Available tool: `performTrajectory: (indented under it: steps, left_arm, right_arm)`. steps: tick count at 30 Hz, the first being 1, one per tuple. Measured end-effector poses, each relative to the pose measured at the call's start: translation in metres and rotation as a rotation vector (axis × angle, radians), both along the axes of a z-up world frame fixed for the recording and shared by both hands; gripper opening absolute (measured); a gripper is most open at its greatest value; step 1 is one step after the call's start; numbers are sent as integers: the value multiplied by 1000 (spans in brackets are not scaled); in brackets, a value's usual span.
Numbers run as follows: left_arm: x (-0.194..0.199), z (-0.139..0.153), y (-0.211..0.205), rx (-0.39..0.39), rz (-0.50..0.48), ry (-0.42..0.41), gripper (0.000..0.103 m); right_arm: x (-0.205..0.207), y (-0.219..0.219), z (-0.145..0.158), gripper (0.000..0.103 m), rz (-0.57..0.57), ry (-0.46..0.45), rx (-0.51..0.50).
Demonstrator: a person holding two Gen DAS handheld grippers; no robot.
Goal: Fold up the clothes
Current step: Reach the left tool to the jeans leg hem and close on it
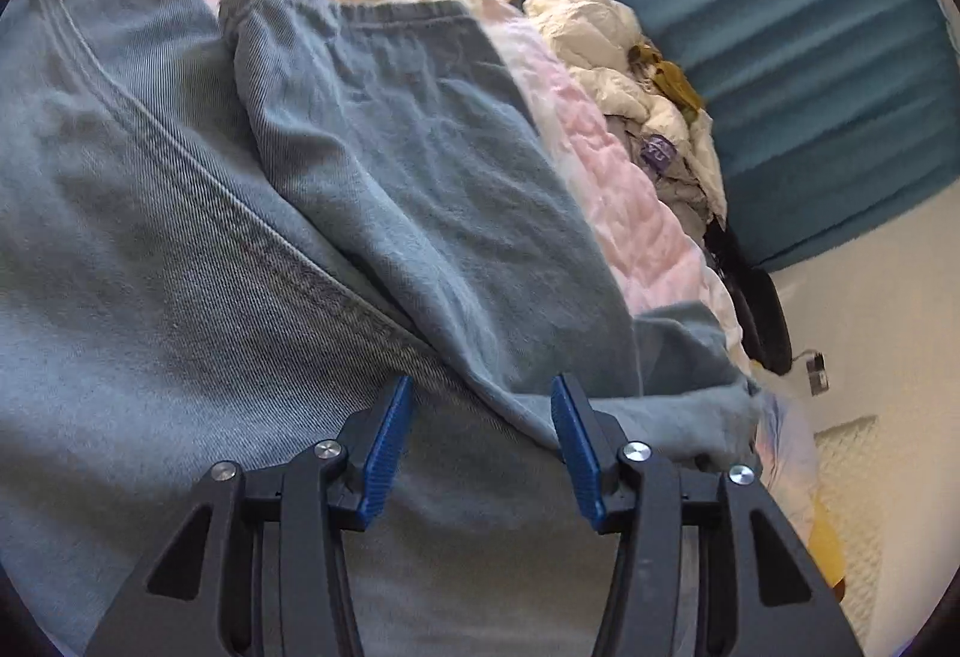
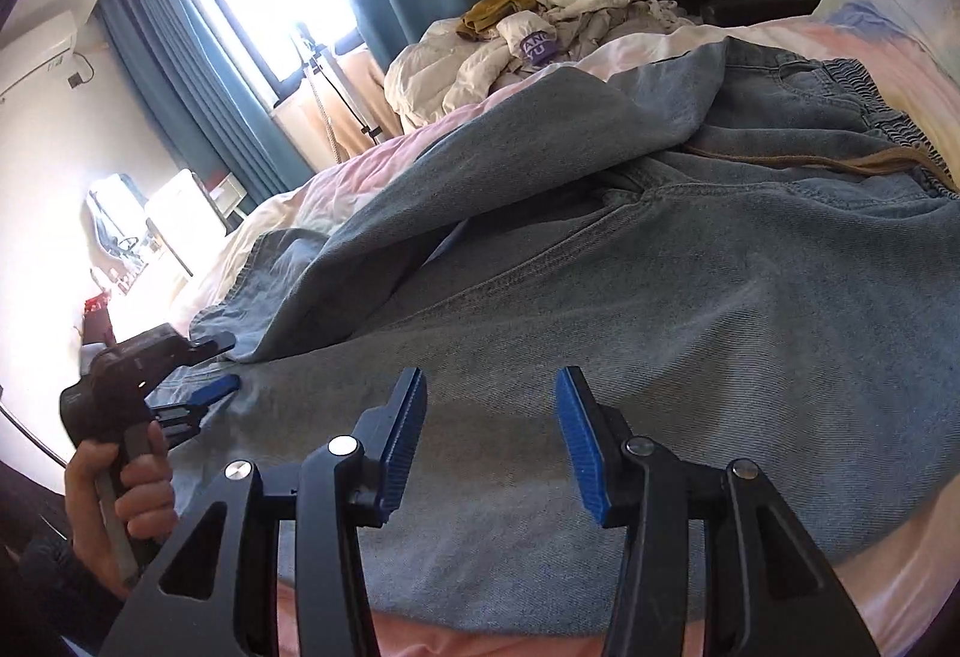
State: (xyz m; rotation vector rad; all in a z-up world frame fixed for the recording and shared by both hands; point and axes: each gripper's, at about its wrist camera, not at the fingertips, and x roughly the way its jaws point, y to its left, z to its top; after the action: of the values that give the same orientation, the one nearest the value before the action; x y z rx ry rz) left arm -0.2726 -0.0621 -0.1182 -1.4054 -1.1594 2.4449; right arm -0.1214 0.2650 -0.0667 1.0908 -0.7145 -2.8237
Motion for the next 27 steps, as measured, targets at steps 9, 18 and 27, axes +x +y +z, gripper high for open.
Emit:
performTrajectory:
  steps: [9,18,27]
  left_arm:
    - [-15,1,10,-4,63,-69,49]
    - [-19,17,21,36,18,-30,49]
    - [-44,18,24,23,41,-81,4]
  right_arm:
    - [-17,18,-21,45,-33,-38,-91]
    - [-9,22,-14,45,-42,-23,-121]
    - [-5,26,-18,45,-54,-38,-157]
